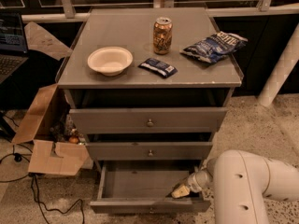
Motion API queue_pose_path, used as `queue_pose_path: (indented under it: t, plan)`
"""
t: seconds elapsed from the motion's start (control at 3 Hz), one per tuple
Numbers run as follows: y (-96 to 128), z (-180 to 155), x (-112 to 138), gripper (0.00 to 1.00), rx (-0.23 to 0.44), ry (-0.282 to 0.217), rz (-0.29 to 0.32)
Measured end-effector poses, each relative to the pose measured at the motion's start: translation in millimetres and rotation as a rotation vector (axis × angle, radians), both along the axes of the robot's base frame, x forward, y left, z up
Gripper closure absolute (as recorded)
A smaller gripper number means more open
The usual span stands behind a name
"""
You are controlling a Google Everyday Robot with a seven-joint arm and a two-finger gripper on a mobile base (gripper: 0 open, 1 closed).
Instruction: Open bottom drawer
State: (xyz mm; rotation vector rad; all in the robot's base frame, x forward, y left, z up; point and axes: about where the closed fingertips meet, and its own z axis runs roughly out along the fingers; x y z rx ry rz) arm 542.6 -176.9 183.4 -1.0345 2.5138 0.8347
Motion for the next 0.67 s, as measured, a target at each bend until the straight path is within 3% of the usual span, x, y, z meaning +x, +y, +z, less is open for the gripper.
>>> queue_pose_path:
  t: [0.33, 0.67]
  plan:
    - [1.6, 39.9, 20.8, 0.00, 0.010, -0.056, -0.036]
    - [1.7, 40.6, 21.2, 0.00, 0.010, -0.057, -0.036]
